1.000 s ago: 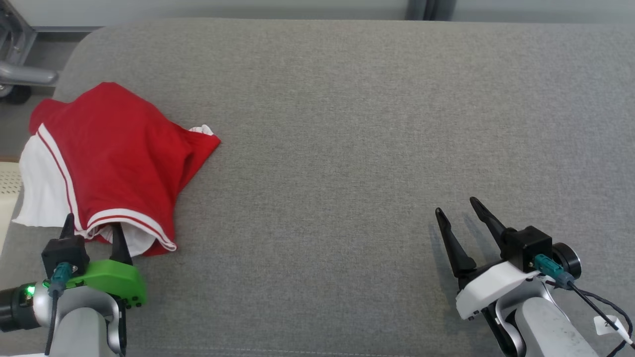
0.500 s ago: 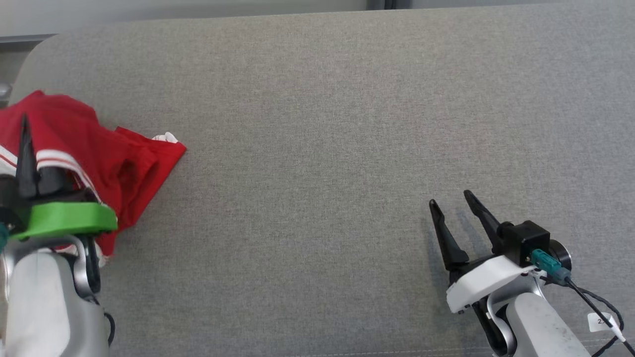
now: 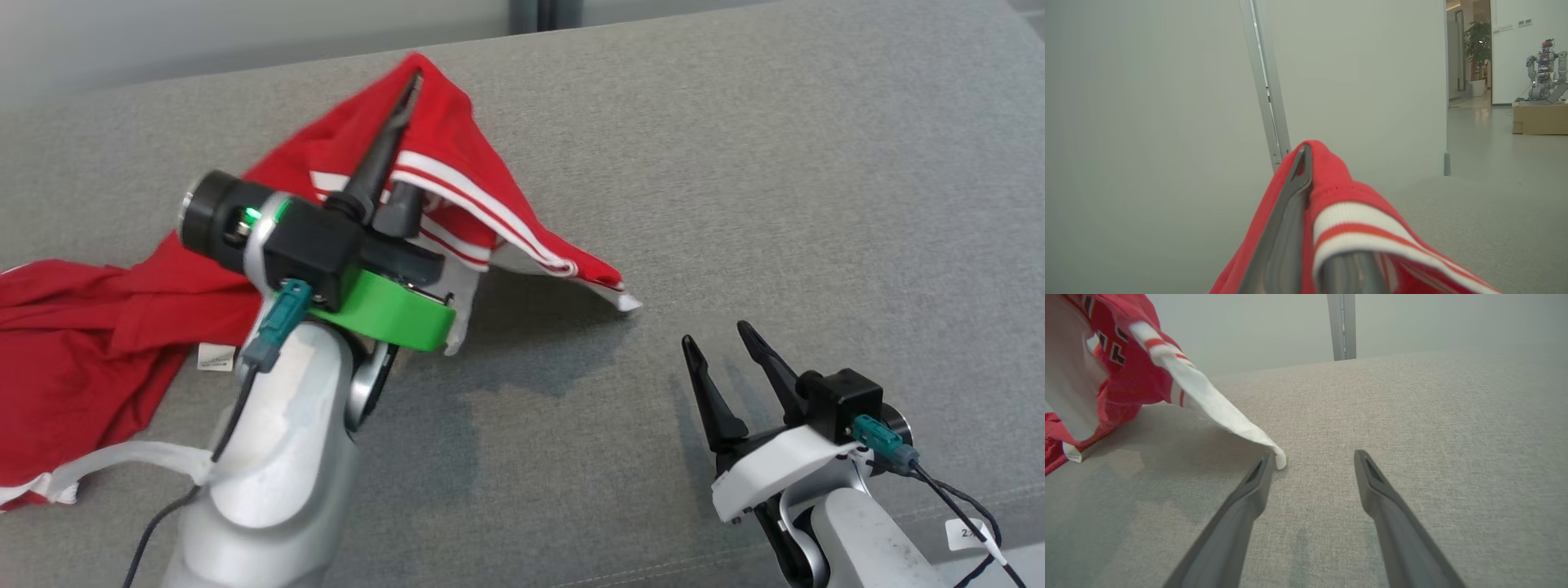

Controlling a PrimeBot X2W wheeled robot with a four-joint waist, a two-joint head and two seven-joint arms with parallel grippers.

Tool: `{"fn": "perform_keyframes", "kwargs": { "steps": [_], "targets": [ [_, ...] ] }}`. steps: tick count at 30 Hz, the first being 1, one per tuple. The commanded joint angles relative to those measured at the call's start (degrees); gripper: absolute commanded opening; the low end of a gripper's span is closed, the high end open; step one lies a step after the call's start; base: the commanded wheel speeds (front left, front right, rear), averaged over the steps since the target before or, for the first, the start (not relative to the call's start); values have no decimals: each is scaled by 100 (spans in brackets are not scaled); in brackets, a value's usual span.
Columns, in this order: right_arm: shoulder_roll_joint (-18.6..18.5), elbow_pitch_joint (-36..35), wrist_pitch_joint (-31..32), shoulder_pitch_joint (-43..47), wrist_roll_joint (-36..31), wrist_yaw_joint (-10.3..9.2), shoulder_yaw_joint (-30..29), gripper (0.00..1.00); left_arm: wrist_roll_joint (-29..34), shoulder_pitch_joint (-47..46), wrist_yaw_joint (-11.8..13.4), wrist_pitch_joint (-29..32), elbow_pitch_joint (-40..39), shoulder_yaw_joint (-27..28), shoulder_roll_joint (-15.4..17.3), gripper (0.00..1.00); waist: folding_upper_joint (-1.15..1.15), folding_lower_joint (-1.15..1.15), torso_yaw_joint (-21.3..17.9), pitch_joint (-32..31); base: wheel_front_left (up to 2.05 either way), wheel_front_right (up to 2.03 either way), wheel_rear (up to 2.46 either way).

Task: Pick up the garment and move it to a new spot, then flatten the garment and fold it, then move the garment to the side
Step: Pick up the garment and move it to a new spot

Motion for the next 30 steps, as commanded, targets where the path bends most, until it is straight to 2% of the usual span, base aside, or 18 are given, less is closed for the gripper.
{"fn": "perform_keyframes", "kwargs": {
  "steps": [1,2,3,4,9,13,23,30],
  "targets": [
    [4,3,-19,0,32,-2,8,100,-81,-63,-13,-5,207,-197,11,0,-1,0,-443,-29,0,0,0],
    [3,-2,-19,2,37,-2,9,100,-165,-32,-13,-4,464,-378,1,6,-1,0,-529,-28,0,0,0],
    [9,-6,-19,15,46,-2,0,100,-234,-12,-12,-5,667,-524,-3,82,-1,0,-602,-30,0,0,0],
    [13,-14,-19,30,52,-2,0,100,-290,11,-12,-5,893,-662,-9,100,-1,0,-665,-36,0,0,0],
    [-6,-98,-19,54,74,-2,-37,100,-679,193,-12,-5,1853,-1157,-23,100,-1,0,-699,-79,0,0,0],
    [2,-240,-19,41,107,-1,93,100,-815,396,-11,-5,2206,-1157,-13,100,-1,0,-458,-130,0,0,0],
    [-92,-591,-19,-56,244,-1,754,100,-596,1401,68,-4,2412,-419,3,100,-1,0,457,-292,0,0,0],
    [-256,-261,-19,-115,379,-2,1426,100,-529,2021,73,-5,2195,77,-17,100,-1,0,977,-422,0,0,0]
  ]
}}
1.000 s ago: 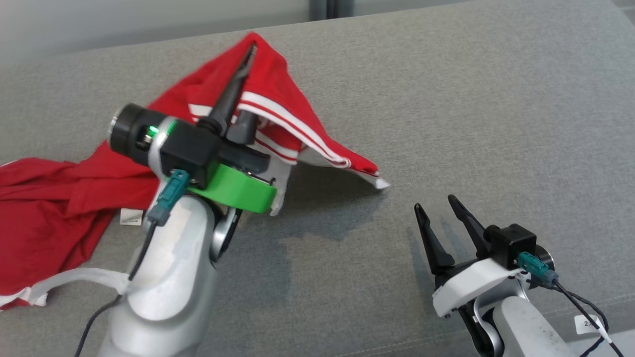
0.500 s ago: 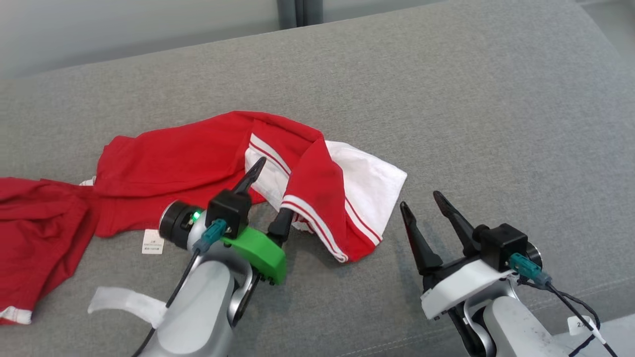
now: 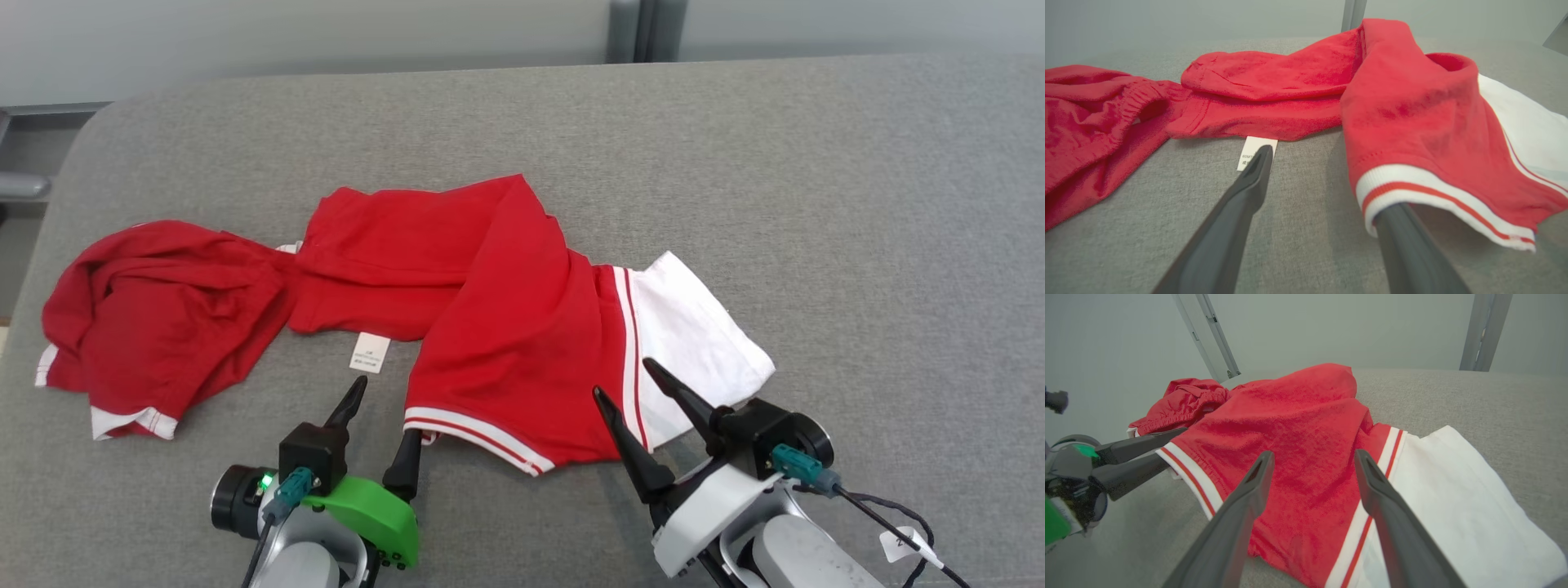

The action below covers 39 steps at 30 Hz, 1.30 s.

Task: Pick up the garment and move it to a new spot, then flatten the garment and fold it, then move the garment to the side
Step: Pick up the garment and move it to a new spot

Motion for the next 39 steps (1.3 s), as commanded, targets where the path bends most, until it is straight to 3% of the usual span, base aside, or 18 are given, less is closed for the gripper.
{"fn": "perform_keyframes", "kwargs": {
  "steps": [1,7,20,29,39],
  "targets": [
    [-72,194,-17,-37,38,-1,138,100,51,162,11,-6,-37,68,11,100,0,0,423,-161,0,0,0],
    [-113,769,-17,22,-2,-1,-67,100,-53,429,-19,-5,-189,31,4,100,0,0,745,-197,0,0,0],
    [-38,948,-17,88,-99,-1,-351,100,-167,697,-32,-6,-306,-95,3,100,0,0,923,-239,0,0,0],
    [-16,832,-17,77,32,-1,-34,100,-171,796,-54,-6,-418,-138,5,100,0,0,1314,-369,0,0,0],
    [-181,1191,-17,-231,249,-1,920,100,-224,866,-45,-5,-400,-141,3,100,0,0,2080,-332,0,0,0]
  ]
}}
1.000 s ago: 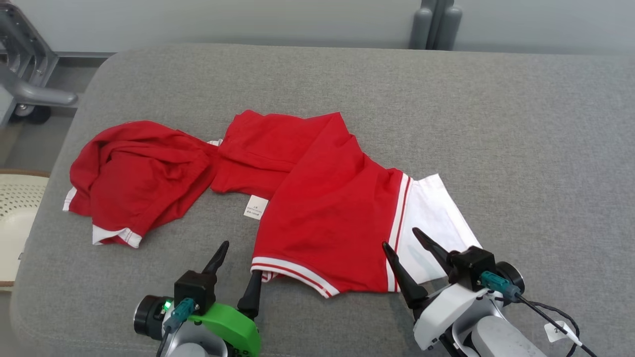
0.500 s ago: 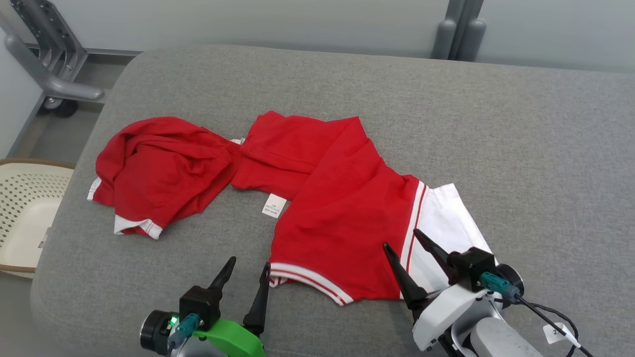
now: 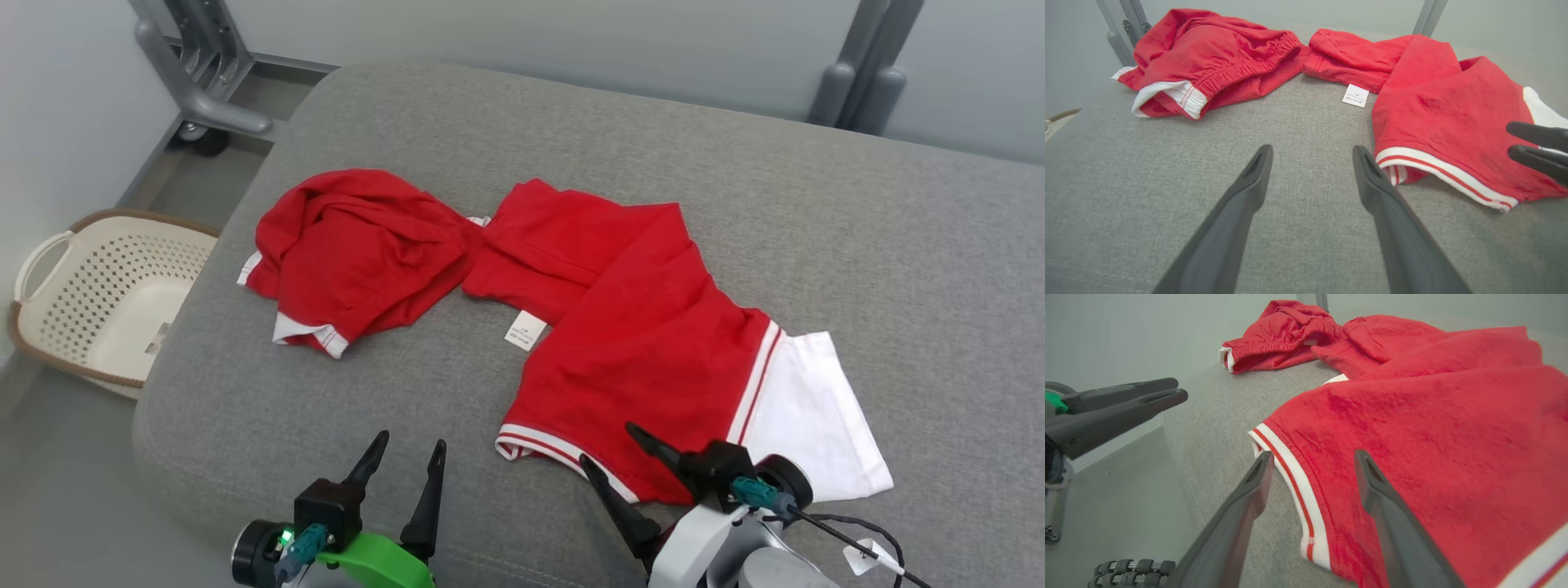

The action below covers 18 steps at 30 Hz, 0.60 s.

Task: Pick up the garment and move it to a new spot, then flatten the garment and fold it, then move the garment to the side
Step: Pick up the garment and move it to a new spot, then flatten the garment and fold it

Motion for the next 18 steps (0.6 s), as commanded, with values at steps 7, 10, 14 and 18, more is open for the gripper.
{"fn": "perform_keyframes", "kwargs": {
  "steps": [7,10,14,18],
  "targets": [
    [-120,788,-18,-533,117,-2,658,100,-112,67,39,-5,-56,-33,9,100,0,0,659,126,0,0,0],
    [-115,1300,-17,-766,35,-2,810,100,-144,58,56,-4,-59,-40,8,100,0,0,775,156,0,0,0],
    [-49,1931,-4,-1007,-117,-5,770,42,-176,63,62,-5,-75,-55,9,100,0,0,870,185,0,0,0],
    [53,1962,-6,-1253,-238,-5,394,0,-228,76,96,-4,-107,-59,8,100,0,0,876,212,0,0,0]
  ]
}}
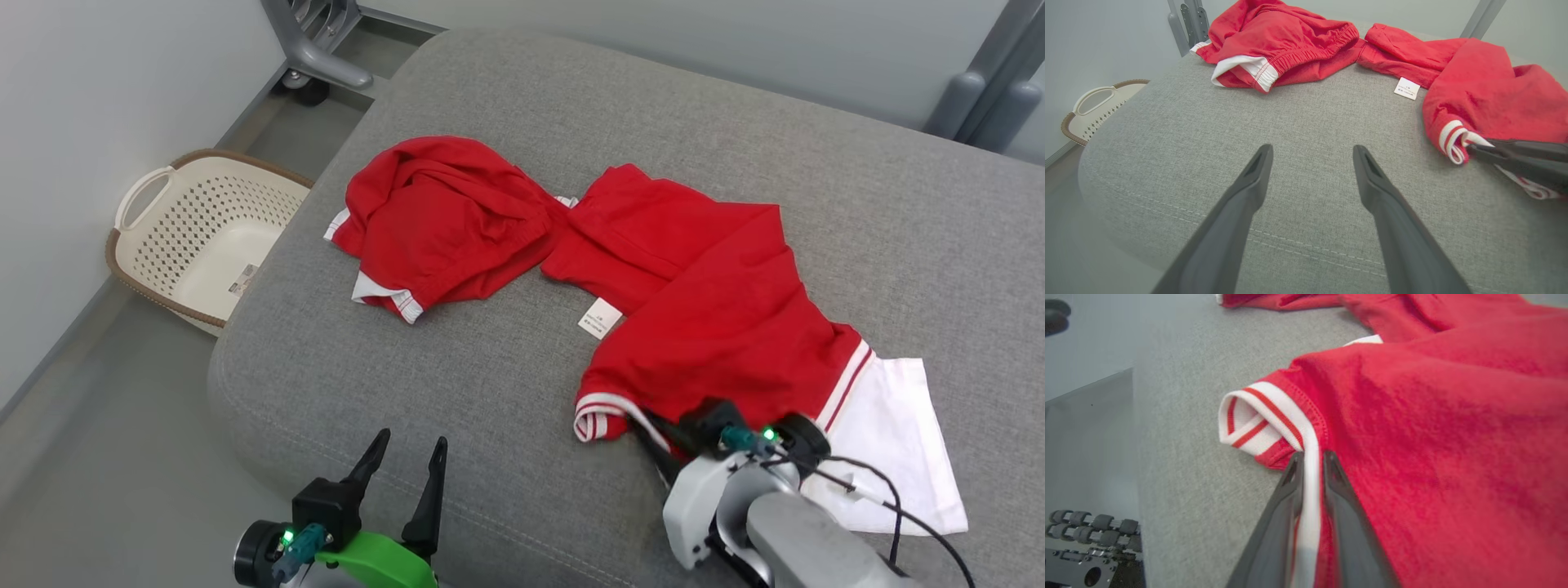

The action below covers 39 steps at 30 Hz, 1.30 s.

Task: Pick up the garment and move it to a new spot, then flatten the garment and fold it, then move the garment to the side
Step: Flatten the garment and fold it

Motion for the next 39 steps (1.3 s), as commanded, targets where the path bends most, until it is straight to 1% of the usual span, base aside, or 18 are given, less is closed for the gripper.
{"fn": "perform_keyframes", "kwargs": {
  "steps": [1,5,7,9,11,12,15,17,20,21,22,23,25,28,30,32,34,39],
  "targets": [
    [-20,-79,9,-116,-31,-11,-203,0,-37,55,38,-5,-34,3,7,100,0,0,3,25,0,0,0],
    [-100,-590,4,-218,-148,-11,-999,0,-50,98,57,-6,-85,47,7,100,0,0,-116,34,0,0,0],
    [-232,-916,3,-331,-178,-11,-1532,0,-34,71,39,-6,-94,30,7,100,0,0,-188,53,0,0,0],
    [-441,-1157,3,-504,-308,-11,-2118,0,-35,20,24,-5,-103,-7,7,100,0,0,-252,90,0,0,0],
    [-648,-1188,4,-659,-442,-10,-2698,0,-1,-50,4,-6,-78,-109,7,100,0,0,-282,123,0,0,0],
    [-759,-1150,4,-773,-544,-10,-2976,0,28,-84,2,-6,-54,-186,7,100,0,0,-288,141,0,0,0],
    [-1156,-750,4,-1111,-853,-12,-3824,0,30,-179,-22,-6,-9,-351,10,100,0,0,-260,200,0,0,0],
    [-1371,-331,4,-1265,-1066,-10,-4432,0,8,-229,-35,-5,8,-439,9,100,0,0,-214,244,0,0,0],
    [-1593,347,4,-1429,-1420,-10,-5359,0,9,-268,-40,-5,43,-520,10,100,0,0,-159,265,0,0,0],
    [-1666,554,3,-1444,-1566,-11,-5719,27,31,-267,-44,-5,68,-526,10,100,0,0,-154,264,0,0,0],
    [-1752,716,3,-1442,-1769,-11,-6056,90,45,-263,-46,-5,88,-521,9,100,0,0,-154,264,0,0,0],
    [-1781,869,3,-1453,-1921,-11,-6382,100,56,-256,-47,-5,103,-508,8,100,0,0,-160,260,0,0,0],
    [-1811,1141,5,-1374,-2399,-10,-6838,100,91,-218,-44,-5,134,-446,9,100,0,0,-210,234,0,0,0],
    [-1745,1266,5,-1248,-2849,-11,-7327,100,130,-161,-44,-5,156,-344,8,100,0,0,-359,187,0,0,0],
    [-1635,1138,5,-1185,-3086,-11,-7472,100,142,-147,-51,-5,153,-314,8,100,0,0,-497,151,0,0,0],
    [-1385,880,5,-1134,-3131,-10,-7319,100,146,-147,-51,-6,129,-283,9,100,0,0,-648,114,0,0,0],
    [-1080,586,5,-968,-3034,-8,-6770,100,145,-130,-53,-6,102,-247,9,100,0,0,-827,79,0,0,0],
    [-641,-369,4,-418,-2445,-11,-5490,100,138,-135,-68,-5,69,-282,9,100,0,0,-1141,57,0,0,0]
  ]
}}
